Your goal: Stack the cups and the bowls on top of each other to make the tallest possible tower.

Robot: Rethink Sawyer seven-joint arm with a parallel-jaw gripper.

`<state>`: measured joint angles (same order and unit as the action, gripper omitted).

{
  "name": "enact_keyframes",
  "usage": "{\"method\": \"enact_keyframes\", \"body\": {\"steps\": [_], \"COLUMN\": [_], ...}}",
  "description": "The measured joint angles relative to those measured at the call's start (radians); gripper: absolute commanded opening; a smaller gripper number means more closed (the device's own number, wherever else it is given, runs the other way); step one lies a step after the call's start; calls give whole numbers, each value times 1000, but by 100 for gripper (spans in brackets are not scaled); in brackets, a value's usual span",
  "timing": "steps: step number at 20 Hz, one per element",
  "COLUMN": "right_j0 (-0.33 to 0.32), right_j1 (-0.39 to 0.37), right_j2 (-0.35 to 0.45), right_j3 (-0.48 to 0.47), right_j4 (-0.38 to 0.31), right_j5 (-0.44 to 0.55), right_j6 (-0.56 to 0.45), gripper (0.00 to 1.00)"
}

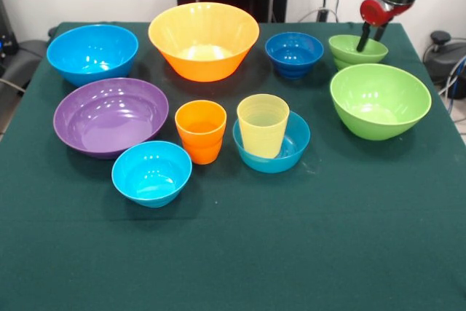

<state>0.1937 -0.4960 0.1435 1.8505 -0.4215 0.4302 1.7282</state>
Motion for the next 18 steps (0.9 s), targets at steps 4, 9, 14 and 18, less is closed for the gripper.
{"method": "enact_keyframes", "body": {"steps": [4, 9, 14, 18], "right_j0": [0, 0, -2, -2], "right_j1": [0, -5, -14, -13], "right_j2": [0, 0, -2, -2], "right_j3": [0, -1, -3, -3], "right_j4": [0, 0, 0, 0], "right_j5": [0, 0, 0, 0], "right_j6": [0, 0, 0, 0], "gripper": [100, 0, 0, 0]}}
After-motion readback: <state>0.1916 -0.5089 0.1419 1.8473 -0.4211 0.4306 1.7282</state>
